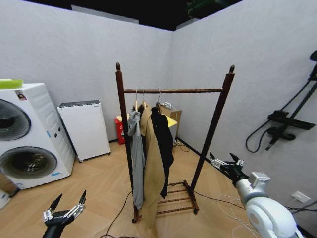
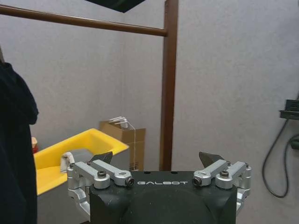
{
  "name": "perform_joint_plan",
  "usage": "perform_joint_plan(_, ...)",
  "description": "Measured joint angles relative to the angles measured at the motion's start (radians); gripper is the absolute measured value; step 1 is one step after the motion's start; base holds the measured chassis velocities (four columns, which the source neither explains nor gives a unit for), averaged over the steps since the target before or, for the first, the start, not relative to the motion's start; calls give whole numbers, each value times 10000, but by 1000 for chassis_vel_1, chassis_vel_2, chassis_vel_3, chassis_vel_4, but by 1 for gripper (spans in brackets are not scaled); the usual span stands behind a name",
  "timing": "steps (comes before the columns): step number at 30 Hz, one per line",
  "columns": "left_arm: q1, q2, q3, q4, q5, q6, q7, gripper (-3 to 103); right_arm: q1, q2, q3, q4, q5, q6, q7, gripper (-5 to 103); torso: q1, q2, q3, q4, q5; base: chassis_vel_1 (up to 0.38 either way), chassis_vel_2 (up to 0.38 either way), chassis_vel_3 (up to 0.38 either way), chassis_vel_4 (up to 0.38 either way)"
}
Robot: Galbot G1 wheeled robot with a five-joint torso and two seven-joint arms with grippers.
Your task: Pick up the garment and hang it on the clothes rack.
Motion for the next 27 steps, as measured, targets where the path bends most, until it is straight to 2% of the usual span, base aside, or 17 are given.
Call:
perform_joint_plan(17, 1, 0, 0, 0, 0, 0, 2, 100, 166, -93, -156, 54, 4, 187, -25, 100, -10, 6, -3, -1, 2, -5, -244, -249, 10)
perform_joint_plan(27, 0, 1, 0, 0, 0, 0, 1, 100, 140, 51, -227, 137, -21, 229, -73, 100, 3, -1, 1, -1, -1, -125, -109, -90, -145)
